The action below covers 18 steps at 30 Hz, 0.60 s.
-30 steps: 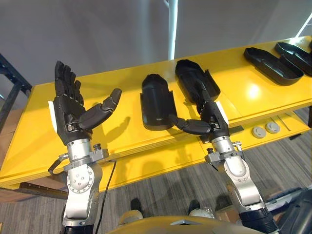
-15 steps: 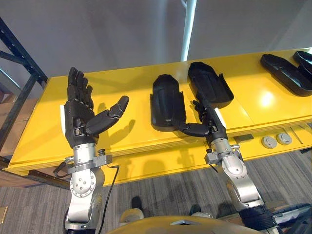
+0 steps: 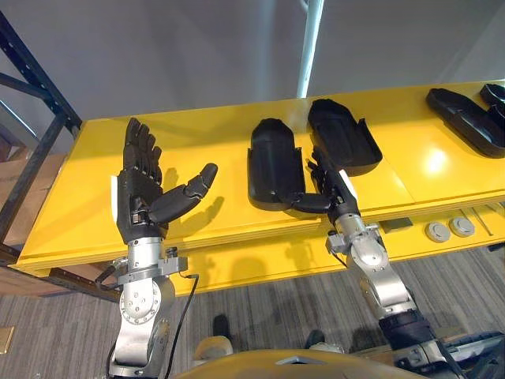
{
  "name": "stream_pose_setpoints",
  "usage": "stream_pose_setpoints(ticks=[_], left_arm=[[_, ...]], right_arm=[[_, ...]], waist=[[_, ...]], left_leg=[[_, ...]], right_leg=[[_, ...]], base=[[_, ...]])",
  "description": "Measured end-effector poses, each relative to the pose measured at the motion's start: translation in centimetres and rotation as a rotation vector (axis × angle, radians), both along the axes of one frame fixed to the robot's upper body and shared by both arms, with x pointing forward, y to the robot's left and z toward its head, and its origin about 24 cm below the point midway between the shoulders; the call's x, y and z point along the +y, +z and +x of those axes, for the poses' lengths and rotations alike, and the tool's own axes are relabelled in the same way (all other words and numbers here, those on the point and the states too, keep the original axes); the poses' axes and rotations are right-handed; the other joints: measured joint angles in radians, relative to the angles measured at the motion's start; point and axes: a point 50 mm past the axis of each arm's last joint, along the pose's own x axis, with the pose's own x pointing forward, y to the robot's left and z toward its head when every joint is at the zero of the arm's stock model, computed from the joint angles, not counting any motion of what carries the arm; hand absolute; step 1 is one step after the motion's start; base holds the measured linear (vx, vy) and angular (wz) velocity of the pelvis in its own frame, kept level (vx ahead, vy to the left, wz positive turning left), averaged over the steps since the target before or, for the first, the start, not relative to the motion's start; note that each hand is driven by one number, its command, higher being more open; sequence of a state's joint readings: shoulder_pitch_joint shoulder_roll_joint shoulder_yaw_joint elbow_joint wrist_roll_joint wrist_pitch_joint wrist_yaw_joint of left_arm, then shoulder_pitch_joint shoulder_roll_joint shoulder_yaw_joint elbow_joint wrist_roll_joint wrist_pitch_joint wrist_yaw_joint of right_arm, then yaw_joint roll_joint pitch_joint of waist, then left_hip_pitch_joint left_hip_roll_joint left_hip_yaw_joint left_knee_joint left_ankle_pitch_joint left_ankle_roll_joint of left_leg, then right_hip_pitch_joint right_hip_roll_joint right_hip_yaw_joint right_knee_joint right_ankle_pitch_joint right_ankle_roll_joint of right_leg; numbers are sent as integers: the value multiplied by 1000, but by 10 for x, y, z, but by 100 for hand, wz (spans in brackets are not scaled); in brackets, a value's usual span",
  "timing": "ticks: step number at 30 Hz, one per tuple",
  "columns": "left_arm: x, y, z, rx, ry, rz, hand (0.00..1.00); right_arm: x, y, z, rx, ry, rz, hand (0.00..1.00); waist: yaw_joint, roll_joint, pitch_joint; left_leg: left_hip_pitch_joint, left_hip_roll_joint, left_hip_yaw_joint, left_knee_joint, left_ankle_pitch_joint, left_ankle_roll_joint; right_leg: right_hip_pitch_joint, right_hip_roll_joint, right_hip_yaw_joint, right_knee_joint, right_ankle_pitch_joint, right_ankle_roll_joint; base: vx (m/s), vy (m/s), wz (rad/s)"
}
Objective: Walk over and take three plastic housings, then place them on the shelf
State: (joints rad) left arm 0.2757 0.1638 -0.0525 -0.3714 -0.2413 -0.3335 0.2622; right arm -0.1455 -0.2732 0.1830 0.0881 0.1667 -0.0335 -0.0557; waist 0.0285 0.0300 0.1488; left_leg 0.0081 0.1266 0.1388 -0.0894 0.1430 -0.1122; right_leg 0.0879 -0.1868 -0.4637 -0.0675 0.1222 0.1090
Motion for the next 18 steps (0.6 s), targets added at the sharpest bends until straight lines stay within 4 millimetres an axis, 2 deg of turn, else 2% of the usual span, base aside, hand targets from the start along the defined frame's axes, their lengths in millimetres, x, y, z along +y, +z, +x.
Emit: stream_pose_setpoints(ticks=[7,11,18], left_arm=[[1,0,0,2,19,-8,100],[1,-1,-1,7,29,-18,100],[3,-3,-4,17,46,-19,100]], right_arm=[[5,18,16,-60,15,-11,100],[7,26,26,-80,12,-22,100],[9,38,39,-117,-6,-68,100]], waist=[[21,4,29],[22,16,42],[34,23,73]], left_leg=[[1,-3,-10,0,1,1],[2,-11,-30,0,3,5],[3,-12,-34,0,3,5]], right_leg=[[-1,-6,-6,20,-11,2],[-1,-20,-25,55,-33,6],[-1,-24,-27,66,-39,6]], base=[[4,-4,4],[8,-6,14],[1,0,1]])
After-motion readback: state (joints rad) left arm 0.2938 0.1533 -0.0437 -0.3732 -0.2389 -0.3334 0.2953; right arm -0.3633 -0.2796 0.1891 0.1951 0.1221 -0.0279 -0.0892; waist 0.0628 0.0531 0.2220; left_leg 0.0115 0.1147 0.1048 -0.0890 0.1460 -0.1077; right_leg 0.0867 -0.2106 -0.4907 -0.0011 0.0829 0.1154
